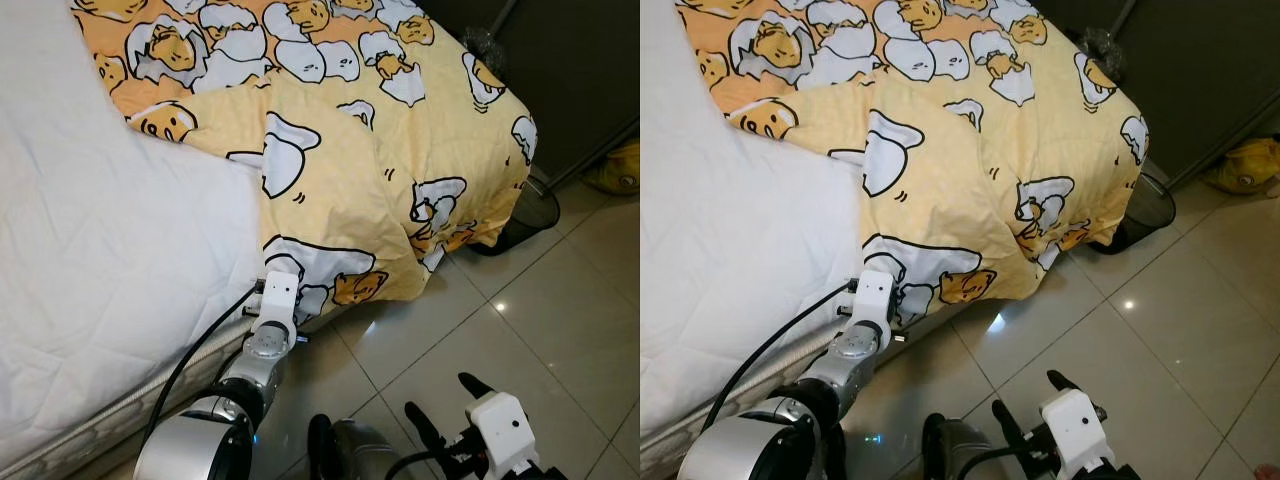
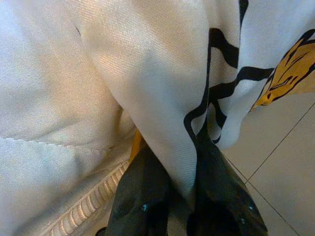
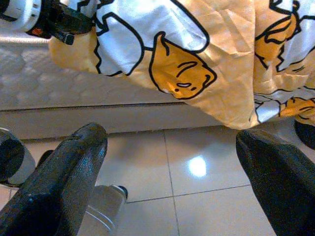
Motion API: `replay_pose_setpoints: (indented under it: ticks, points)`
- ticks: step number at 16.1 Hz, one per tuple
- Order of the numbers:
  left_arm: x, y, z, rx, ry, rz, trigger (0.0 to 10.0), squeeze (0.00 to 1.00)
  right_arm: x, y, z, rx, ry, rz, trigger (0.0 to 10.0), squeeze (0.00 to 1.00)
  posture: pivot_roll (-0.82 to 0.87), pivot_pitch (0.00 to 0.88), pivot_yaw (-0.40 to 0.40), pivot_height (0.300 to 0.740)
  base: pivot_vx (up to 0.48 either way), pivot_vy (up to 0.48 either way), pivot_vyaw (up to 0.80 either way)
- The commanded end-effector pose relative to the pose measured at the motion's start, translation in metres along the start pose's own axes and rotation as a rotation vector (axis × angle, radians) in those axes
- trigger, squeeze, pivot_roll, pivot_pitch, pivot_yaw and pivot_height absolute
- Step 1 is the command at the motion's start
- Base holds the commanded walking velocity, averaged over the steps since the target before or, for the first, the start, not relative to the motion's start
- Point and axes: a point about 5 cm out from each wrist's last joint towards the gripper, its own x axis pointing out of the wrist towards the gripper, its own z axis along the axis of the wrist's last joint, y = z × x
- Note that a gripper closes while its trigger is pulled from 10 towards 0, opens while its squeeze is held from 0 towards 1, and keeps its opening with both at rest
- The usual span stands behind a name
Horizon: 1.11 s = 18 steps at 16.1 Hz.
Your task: Clean up the room
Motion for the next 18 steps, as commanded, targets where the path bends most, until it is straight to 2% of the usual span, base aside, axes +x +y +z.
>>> replay_pose_setpoints:
  ticks: [1,3,4,5,6,7,10,13,16,18]
  points:
    - [-0.001,-0.005,-0.003,0.013,0.019,-0.03,0.0,0.0,-0.001,-0.002,-0.005,-0.002,0.031,-0.014,10.0,0.0,-0.27,0.161,-0.137,0.74,0.0,0.0,0.0]
    - [0.0,0.002,-0.003,0.062,0.011,-0.062,0.0,0.0,0.01,-0.006,0.003,0.002,-0.012,-0.051,10.0,0.0,-0.25,0.139,-0.093,0.74,0.0,0.0,0.0]
    - [0.0,0.004,-0.001,0.07,-0.005,-0.079,3.9,0.0,0.015,-0.006,0.005,0.006,-0.028,-0.06,10.0,0.0,-0.24,0.128,-0.081,0.74,0.0,0.0,0.0]
    - [0.001,0.007,0.001,0.109,-0.028,-0.097,10.0,0.0,0.021,-0.005,0.008,0.014,-0.049,-0.067,10.0,0.0,-0.22,0.114,-0.068,0.74,0.0,0.0,0.0]
    - [0.001,0.008,0.001,0.122,-0.03,-0.096,10.0,0.0,0.022,-0.005,0.008,0.016,-0.051,-0.068,10.0,0.0,-0.22,0.111,-0.067,0.74,0.0,0.0,0.0]
    - [0.001,0.012,0.003,0.091,-0.052,-0.103,10.0,0.0,0.027,-0.005,0.006,0.019,-0.051,-0.068,10.0,0.0,-0.2,0.093,-0.057,0.74,0.0,0.0,0.0]
    - [-0.001,0.022,-0.006,0.179,-0.055,-0.126,10.0,0.0,0.041,-0.007,0.006,0.024,-0.066,-0.079,10.0,0.0,-0.16,0.057,-0.046,0.74,0.0,0.0,0.0]
    - [-0.002,0.023,-0.009,0.196,-0.055,-0.126,10.0,0.0,0.046,-0.008,0.007,0.022,-0.071,-0.075,10.0,0.0,-0.15,0.057,-0.049,0.74,-0.261,0.0,0.0]
    - [-0.007,0.004,-0.022,0.17,-0.022,-0.169,10.0,0.0,0.05,-0.009,0.0,0.015,-0.056,-0.061,10.0,0.0,-0.15,0.06,-0.049,0.74,-0.262,0.0,0.0]
    - [-0.011,-0.017,-0.025,0.177,-0.029,-0.229,10.0,0.0,0.05,-0.011,-0.003,0.012,-0.049,-0.056,10.0,0.0,-0.16,0.058,-0.052,0.74,-0.461,0.0,0.0]
